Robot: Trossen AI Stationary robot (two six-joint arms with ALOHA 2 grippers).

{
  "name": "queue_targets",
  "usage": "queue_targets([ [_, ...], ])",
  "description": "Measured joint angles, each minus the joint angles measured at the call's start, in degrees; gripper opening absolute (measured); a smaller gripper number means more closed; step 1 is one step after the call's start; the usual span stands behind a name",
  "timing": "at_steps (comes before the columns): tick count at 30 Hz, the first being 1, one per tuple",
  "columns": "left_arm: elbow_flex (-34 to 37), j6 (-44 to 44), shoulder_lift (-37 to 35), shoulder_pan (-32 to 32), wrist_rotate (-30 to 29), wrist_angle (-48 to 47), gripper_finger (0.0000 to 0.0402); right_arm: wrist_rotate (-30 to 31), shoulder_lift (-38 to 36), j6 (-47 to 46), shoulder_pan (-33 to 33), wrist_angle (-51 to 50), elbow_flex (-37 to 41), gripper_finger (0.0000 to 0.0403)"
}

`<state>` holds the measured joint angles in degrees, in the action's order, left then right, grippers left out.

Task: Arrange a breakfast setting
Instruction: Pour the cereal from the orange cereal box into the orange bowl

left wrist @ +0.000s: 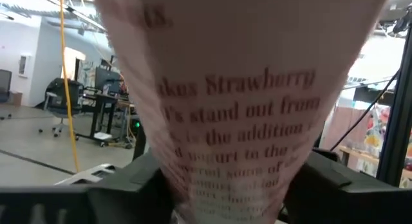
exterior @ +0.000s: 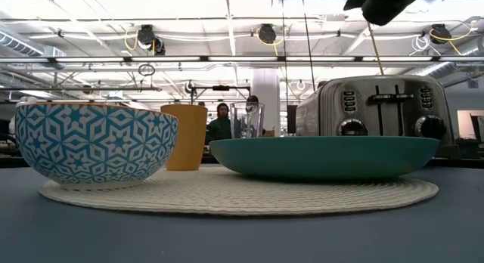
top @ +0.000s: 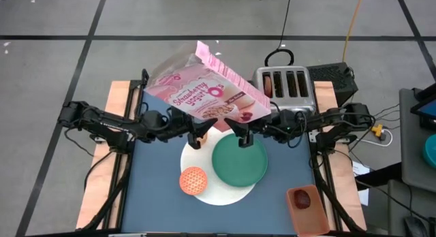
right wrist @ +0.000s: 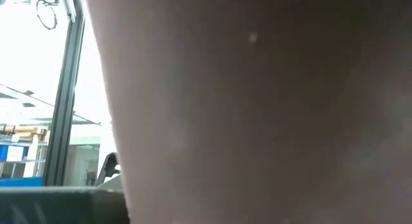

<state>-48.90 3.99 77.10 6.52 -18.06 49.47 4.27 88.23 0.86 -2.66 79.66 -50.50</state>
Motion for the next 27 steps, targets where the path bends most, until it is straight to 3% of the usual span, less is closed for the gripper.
queue_targets([
  [6, 0.0, 0.0, 0.0, 0.0, 0.0, -2.7, 0.0275, 0.0, 0.0, 0.5, 0.0, 0.1, 0.0, 0.0212],
  [14, 0.0, 0.4, -0.1, 0.0, -0.2, -4.8, 0.0278, 2.1, 0.0, 1.9, 0.0, 1.4, 0.0, 0.0212],
  [27, 0.0, 3.3, -6.6, 1.0, -0.4, -21.9, 0.0278, 3.0, -3.2, 3.3, 0.3, 0.8, 0.0, 0.0212],
])
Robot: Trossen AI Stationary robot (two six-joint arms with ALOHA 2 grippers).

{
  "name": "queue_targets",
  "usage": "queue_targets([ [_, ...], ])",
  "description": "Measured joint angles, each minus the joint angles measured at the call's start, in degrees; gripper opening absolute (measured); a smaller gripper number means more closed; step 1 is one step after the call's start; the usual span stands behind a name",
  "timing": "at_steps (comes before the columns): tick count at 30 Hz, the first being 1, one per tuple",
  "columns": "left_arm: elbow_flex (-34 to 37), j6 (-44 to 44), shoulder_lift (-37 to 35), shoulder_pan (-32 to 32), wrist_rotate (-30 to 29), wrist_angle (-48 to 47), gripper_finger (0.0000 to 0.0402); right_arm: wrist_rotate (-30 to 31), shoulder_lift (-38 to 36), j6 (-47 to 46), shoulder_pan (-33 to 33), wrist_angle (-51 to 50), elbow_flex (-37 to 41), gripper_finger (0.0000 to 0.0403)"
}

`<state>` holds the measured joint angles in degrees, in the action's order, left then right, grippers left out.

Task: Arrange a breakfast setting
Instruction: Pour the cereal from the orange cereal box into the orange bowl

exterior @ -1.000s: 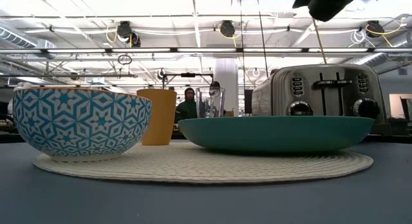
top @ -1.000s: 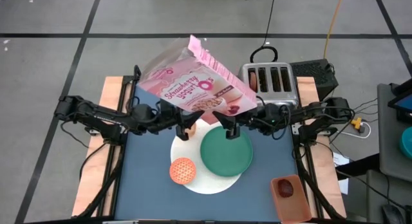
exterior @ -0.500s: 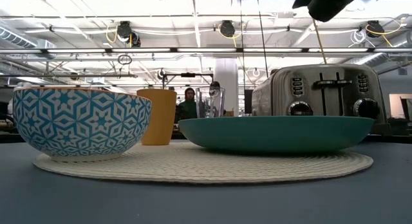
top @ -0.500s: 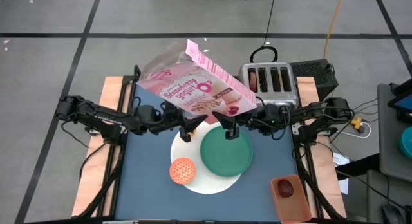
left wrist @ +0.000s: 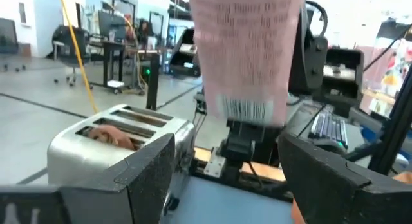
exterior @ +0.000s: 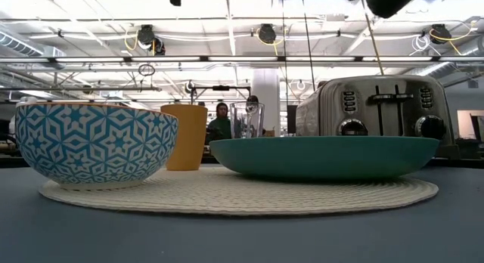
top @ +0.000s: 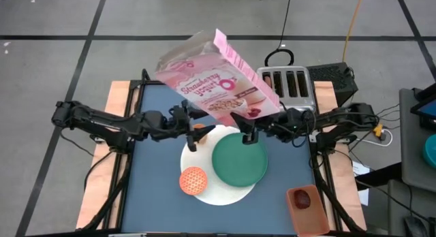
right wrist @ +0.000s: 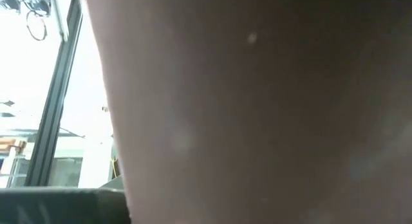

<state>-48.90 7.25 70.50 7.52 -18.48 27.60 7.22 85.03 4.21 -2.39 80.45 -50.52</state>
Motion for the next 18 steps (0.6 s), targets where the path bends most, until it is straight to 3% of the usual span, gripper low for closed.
queue_targets([
  [5, 0.0, -0.5, -4.6, 1.0, -0.3, -5.6, 0.0278, 0.0, -3.1, 0.1, 0.3, -0.9, 1.8, 0.0212],
  [12, 0.0, 0.4, -12.1, 3.4, -10.0, -16.7, 0.0278, 0.2, -11.1, 0.1, 0.5, -0.9, 8.5, 0.0212],
  [18, 7.3, 3.2, -17.5, 4.6, -15.3, -17.1, 0.0278, 0.2, -18.2, -0.3, 0.5, -0.7, 15.8, 0.0212],
])
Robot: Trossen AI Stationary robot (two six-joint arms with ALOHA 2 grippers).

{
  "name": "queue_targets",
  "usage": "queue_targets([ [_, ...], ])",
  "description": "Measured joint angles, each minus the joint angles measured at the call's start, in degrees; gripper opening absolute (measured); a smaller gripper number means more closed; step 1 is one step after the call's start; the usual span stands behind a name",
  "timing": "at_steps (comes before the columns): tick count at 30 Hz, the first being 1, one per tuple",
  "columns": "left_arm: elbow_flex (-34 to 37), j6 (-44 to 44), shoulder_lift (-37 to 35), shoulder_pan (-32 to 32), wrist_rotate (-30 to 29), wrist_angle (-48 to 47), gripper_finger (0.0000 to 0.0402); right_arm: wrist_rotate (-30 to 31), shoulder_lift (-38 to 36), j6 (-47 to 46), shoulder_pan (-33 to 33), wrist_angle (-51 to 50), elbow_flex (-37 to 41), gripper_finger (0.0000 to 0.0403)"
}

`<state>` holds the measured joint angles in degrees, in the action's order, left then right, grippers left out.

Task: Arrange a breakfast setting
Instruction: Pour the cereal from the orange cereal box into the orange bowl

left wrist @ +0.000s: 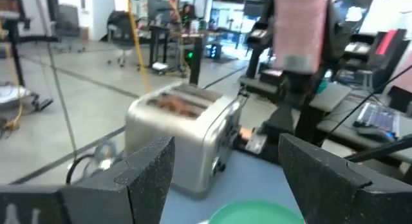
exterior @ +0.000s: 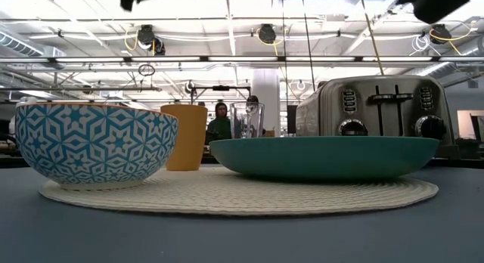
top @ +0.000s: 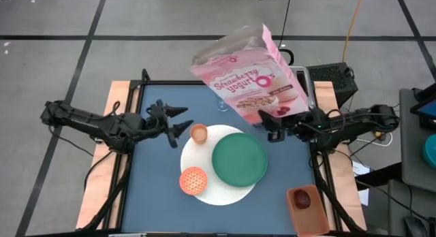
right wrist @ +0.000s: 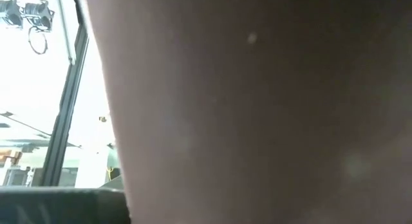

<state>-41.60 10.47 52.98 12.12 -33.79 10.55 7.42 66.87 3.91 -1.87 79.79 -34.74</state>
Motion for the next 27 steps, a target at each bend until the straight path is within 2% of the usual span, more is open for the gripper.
queue_targets([
  [6, 12.1, 5.2, -5.1, 0.0, -0.4, 7.1, 0.0278, 0.0, -3.9, -3.0, 0.0, 1.4, 6.4, 0.0212],
  [13, 23.4, 4.9, -8.0, 0.0, -0.3, 20.6, 0.0278, -0.1, -5.4, -4.5, 0.0, 1.3, 12.0, 0.0212],
  [18, 25.9, 5.1, -8.0, 0.0, -0.2, 20.9, 0.0278, -2.7, -5.2, -7.5, 0.0, 0.0, 14.4, 0.0212],
  [24, 26.0, 3.4, -8.1, 0.0, 0.8, 21.1, 0.0278, -13.2, -4.9, -10.1, -0.1, -4.1, 15.0, 0.0212],
  [27, 26.0, 3.4, -8.0, 0.0, 0.8, 21.1, 0.0278, -15.6, -4.7, -11.8, -0.6, -7.5, 15.0, 0.0212],
])
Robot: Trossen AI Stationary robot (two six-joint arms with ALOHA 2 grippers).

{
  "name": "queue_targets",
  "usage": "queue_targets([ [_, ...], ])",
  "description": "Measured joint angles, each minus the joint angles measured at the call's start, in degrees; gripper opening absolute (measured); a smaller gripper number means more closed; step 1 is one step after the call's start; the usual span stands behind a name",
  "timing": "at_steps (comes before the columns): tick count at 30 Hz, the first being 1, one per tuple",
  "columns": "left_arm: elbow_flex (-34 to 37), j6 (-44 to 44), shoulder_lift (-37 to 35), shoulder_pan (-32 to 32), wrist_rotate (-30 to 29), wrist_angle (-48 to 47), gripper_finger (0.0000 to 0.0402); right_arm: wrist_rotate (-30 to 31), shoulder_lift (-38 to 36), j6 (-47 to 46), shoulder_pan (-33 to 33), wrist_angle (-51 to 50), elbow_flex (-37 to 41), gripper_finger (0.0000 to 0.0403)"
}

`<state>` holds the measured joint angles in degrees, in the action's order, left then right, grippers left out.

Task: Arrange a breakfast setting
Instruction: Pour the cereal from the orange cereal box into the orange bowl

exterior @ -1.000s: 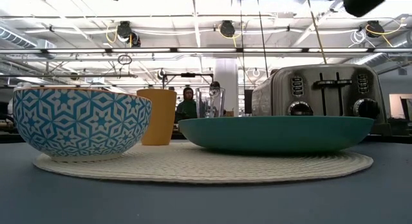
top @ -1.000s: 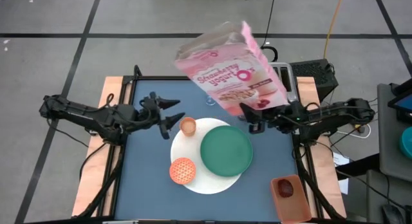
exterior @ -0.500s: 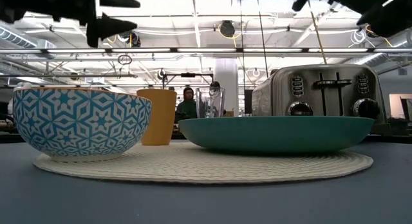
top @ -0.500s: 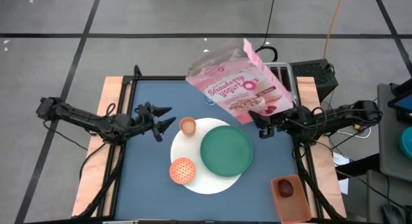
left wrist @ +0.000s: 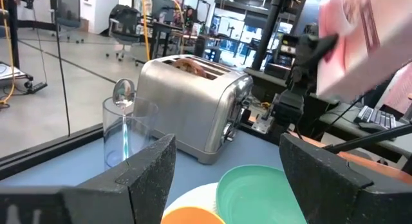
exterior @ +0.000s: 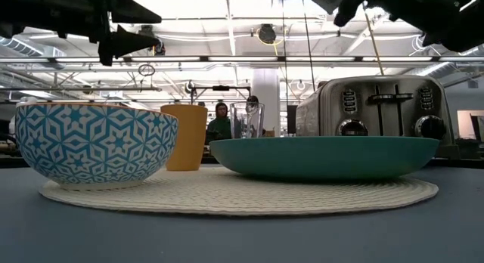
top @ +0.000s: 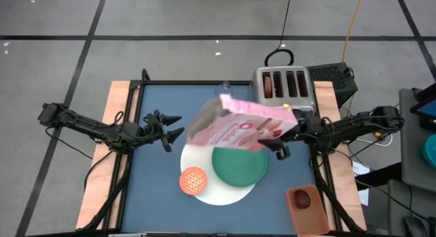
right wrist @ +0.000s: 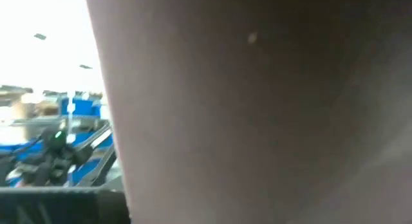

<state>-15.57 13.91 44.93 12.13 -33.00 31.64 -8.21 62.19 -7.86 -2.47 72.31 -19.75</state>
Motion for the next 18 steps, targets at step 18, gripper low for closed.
queue_targets([
  [18, 0.0, 0.1, 0.0, 0.0, 0.1, -0.1, 0.0278, -0.9, 0.0, -0.5, -4.8, -14.4, 0.0, 0.0212],
])
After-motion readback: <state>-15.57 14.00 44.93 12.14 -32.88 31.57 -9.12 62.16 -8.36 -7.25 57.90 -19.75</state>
